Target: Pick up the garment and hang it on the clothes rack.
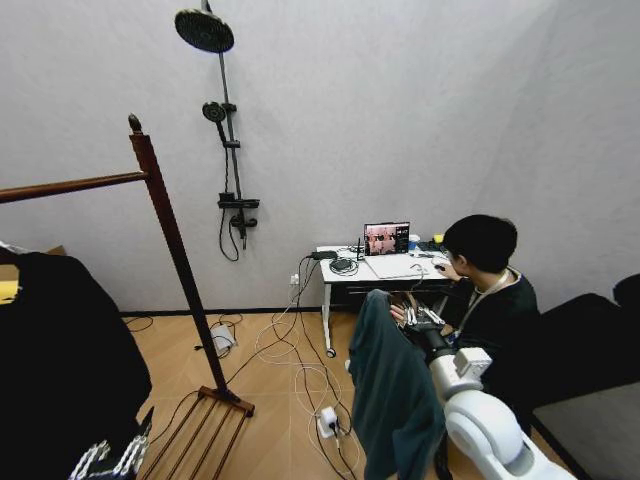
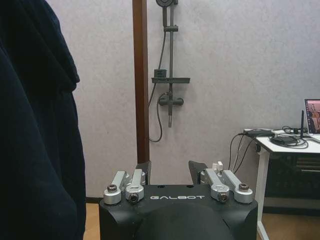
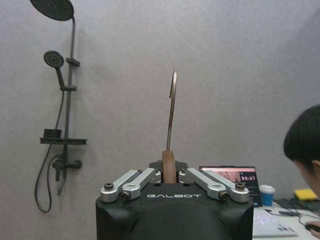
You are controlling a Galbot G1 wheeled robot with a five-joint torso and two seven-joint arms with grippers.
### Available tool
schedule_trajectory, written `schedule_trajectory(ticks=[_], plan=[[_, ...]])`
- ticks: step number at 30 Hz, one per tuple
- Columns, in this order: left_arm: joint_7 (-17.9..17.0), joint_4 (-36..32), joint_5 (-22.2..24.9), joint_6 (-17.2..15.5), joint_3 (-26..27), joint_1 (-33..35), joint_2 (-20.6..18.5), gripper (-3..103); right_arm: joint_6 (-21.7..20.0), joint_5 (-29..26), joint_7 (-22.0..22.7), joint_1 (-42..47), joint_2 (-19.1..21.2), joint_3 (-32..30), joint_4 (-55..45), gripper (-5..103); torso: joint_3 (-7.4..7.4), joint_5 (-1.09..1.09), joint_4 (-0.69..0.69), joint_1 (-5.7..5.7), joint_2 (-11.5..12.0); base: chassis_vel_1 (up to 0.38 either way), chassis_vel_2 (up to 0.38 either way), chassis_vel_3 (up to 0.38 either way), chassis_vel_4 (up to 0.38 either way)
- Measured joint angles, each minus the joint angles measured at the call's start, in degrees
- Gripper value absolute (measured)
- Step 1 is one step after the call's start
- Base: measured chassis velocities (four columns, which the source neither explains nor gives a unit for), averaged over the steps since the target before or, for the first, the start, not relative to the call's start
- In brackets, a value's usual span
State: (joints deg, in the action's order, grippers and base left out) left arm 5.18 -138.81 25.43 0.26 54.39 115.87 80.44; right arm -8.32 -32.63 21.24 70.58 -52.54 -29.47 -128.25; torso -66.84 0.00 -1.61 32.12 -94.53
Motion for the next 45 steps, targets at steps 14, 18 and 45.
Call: schedule_trajectory(ticks=[14, 18, 45], plan=[[0.0, 0.0, 0.0, 0.0, 0.0, 0.0, 0.0, 46, 8.0, -3.2, -11.5, -10.7, 3.4, 6.3, 1.9, 10, 0.0, 0.01, 0.02, 0.0, 0.0, 0.0, 0.0, 0.0, 0.0], [0.0, 0.0, 0.0, 0.0, 0.0, 0.0, 0.0, 46, 7.6, -4.8, -11.8, -14.8, 3.6, 8.9, 2.6, 10, 0.0, 0.01, 0.02, 0.0, 0.0, 0.0, 0.0, 0.0, 0.0], [0.0, 0.0, 0.0, 0.0, 0.0, 0.0, 0.0, 46, 3.5, -11.3, -8.0, -27.0, 4.1, 16.8, 5.2, 10, 0.0, 0.0, 0.01, 0.0, 0.0, 0.0, 0.0, 0.0, 0.0]])
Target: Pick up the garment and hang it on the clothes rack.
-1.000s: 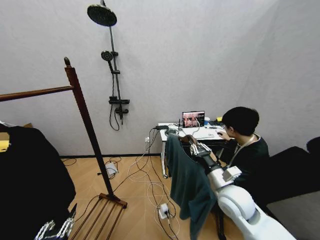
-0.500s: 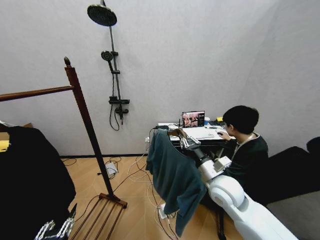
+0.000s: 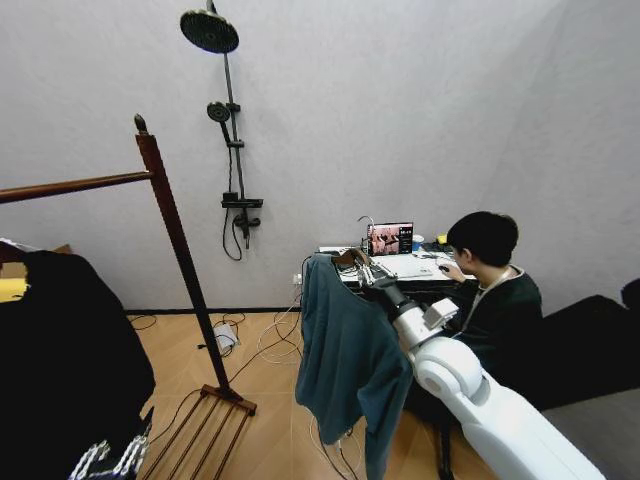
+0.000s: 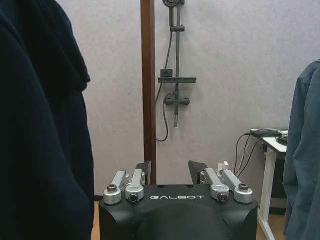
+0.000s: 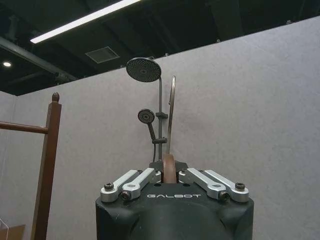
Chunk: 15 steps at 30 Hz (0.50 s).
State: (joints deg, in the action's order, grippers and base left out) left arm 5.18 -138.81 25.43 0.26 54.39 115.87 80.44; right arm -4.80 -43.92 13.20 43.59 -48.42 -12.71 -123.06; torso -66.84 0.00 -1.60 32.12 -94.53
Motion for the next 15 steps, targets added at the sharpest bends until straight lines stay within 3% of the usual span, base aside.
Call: schedule_trajectory(ticks=[15], plan=[[0.0, 0.0, 0.0, 0.0, 0.0, 0.0, 0.0, 46, -1.9, -1.9, -0.1, -2.5, 0.0, -0.5, 1.6, 10, 0.0, 0.0, 0.0, 0.0, 0.0, 0.054, 0.049, 0.066, 0.056]])
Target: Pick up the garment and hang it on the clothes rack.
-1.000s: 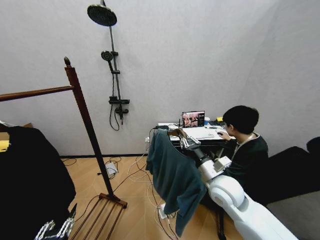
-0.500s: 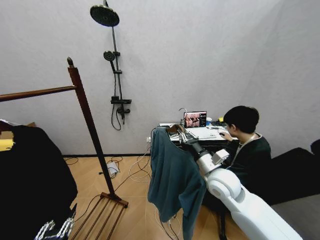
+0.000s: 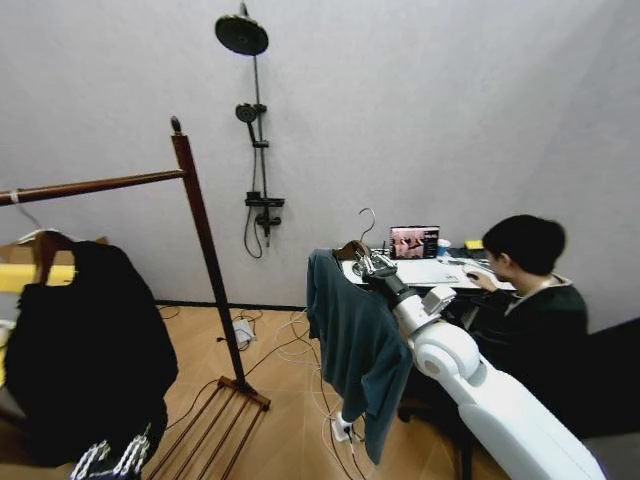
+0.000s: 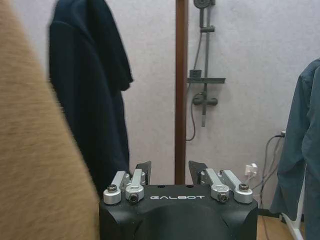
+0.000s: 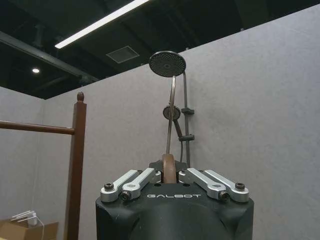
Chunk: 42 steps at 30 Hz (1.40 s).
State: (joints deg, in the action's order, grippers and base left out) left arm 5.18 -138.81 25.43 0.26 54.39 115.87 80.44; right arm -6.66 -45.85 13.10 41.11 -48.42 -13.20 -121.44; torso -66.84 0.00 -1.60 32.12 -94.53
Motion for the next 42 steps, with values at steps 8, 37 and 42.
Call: schedule_trajectory(ticks=[8, 37, 42], plan=[[0.0, 0.0, 0.0, 0.0, 0.0, 0.0, 0.0, 46, 0.6, 0.1, -0.7, -1.7, 0.2, 0.8, 0.5, 10, 0.0, 0.01, 0.01, 0.0, 0.0, 0.114, 0.112, 0.113, 0.108], [0.0, 0.0, 0.0, 0.0, 0.0, 0.0, 0.0, 46, -1.7, 0.4, -2.5, -17.4, 1.0, 6.8, 12.6, 10, -0.01, 0.0, -0.01, -0.01, 0.0, 0.108, 0.108, 0.117, 0.105], [0.0, 0.0, 0.0, 0.0, 0.0, 0.0, 0.0, 46, -2.6, -1.7, -2.7, -29.1, -1.2, 13.3, 18.6, 10, 0.0, 0.02, -0.01, 0.0, 0.0, 0.0, 0.0, 0.0, 0.0]])
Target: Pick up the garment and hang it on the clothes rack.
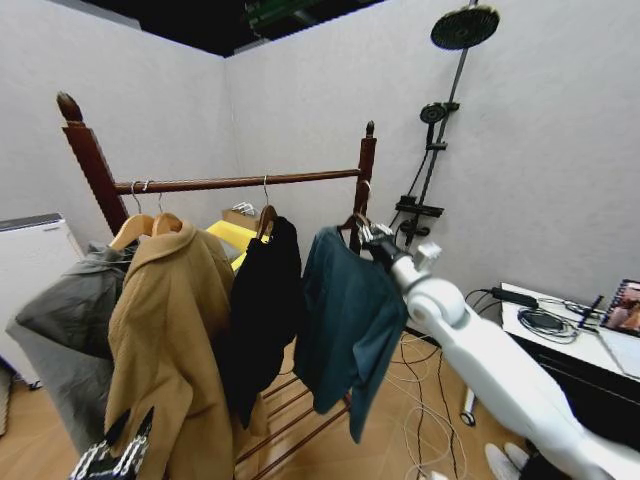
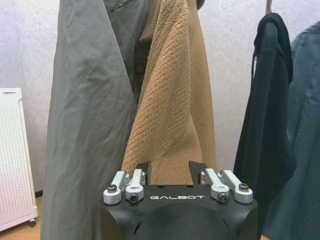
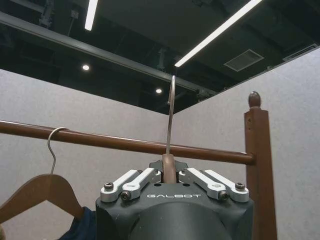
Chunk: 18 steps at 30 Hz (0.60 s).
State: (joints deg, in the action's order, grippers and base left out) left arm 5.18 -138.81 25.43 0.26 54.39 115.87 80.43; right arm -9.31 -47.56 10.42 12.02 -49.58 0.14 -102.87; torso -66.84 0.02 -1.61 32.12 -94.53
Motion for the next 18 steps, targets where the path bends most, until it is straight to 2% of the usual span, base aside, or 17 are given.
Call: schedule_trajectory(ticks=[9, 13, 18], plan=[[0.0, 0.0, 0.0, 0.0, 0.0, 0.0, 0.0, 46, -2.2, -1.2, -0.5, -9.1, -4.6, 7.5, 8.2, 10, -0.01, 0.0, 0.05, 0.01, 0.0, 0.0, 0.0, 0.0, 0.0], [0.0, 0.0, 0.0, 0.0, 0.0, 0.0, 0.0, 46, -2.3, -1.2, -0.5, -9.4, -4.8, 7.8, 8.6, 10, 0.0, -0.02, -0.01, 0.0, 0.0, 0.0, 0.0, 0.0, 0.0], [0.0, 0.0, 0.0, 0.0, 0.0, 0.0, 0.0, 46, -2.3, -1.2, -0.5, -9.3, -4.8, 7.8, 8.5, 10, 0.0, -0.03, 0.01, 0.01, 0.0, 0.0, 0.0, 0.0, 0.0]])
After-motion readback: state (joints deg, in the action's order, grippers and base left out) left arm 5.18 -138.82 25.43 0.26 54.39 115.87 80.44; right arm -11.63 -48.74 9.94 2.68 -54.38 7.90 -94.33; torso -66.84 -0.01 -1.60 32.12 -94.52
